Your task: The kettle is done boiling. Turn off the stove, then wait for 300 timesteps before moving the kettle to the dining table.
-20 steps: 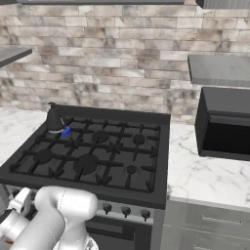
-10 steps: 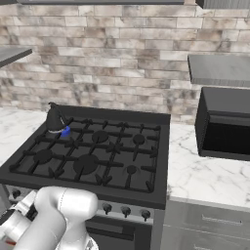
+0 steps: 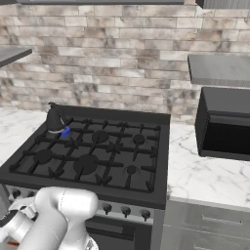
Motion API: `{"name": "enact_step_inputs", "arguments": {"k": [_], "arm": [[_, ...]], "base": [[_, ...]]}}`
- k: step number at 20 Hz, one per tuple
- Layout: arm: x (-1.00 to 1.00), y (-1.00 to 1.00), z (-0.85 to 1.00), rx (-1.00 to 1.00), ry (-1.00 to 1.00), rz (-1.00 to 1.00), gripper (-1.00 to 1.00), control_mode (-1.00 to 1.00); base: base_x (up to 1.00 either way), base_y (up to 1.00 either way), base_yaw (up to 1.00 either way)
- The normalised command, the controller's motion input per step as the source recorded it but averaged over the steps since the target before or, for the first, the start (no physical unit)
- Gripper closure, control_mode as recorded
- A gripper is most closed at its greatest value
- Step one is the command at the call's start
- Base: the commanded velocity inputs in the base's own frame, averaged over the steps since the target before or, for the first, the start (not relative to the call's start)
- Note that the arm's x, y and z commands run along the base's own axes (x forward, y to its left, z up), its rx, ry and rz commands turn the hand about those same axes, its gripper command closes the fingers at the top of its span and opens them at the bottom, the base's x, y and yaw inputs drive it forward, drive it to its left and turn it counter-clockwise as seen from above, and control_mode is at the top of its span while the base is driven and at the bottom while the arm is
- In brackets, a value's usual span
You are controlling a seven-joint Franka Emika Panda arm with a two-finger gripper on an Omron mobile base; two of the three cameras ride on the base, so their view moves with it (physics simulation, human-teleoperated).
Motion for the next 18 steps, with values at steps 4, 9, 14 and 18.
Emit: {"name": "enact_step_inputs", "arguments": {"k": [4,9,14,18], "arm": [[0.00,-0.14,0.00,0.44,0.00,-0.04,1.00,-1.00],[-0.01,-0.27,0.00,0.36,0.00,-0.10,1.00,-1.00],[-0.07,-0.26,-0.02,0.43,0.00,-0.11,1.00,-1.00],[-0.11,-0.31,-0.01,0.52,0.00,-0.11,1.00,-1.00]], "base": [[0.00,0.00,0.00],[0.00,0.00,0.00],[0.00,0.00,0.00],[0.00,0.00,0.00]]}}
